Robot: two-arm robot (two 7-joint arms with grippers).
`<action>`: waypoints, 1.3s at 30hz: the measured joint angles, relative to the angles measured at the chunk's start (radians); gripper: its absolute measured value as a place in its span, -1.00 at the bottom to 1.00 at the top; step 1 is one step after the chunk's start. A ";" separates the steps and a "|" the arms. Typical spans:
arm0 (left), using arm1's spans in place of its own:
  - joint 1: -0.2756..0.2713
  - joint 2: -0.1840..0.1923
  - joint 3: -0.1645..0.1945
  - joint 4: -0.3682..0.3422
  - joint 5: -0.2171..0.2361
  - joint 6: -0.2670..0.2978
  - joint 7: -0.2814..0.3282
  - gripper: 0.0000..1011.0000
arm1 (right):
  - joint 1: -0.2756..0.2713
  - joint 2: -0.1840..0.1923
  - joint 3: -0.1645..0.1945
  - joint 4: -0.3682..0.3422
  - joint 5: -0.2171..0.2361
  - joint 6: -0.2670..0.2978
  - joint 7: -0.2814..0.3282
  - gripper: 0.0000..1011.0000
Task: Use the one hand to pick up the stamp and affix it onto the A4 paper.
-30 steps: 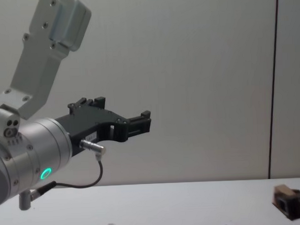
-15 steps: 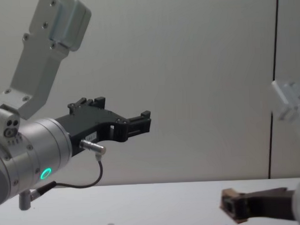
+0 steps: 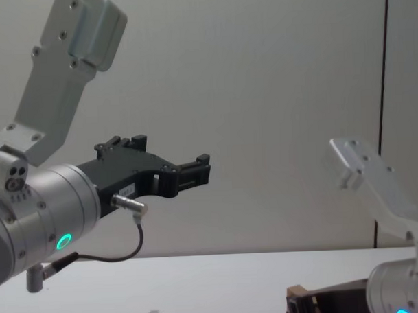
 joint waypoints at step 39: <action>0.000 0.000 0.000 0.000 0.000 0.000 0.000 0.98 | 0.034 -0.034 -0.016 0.077 -0.104 0.080 -0.017 -0.56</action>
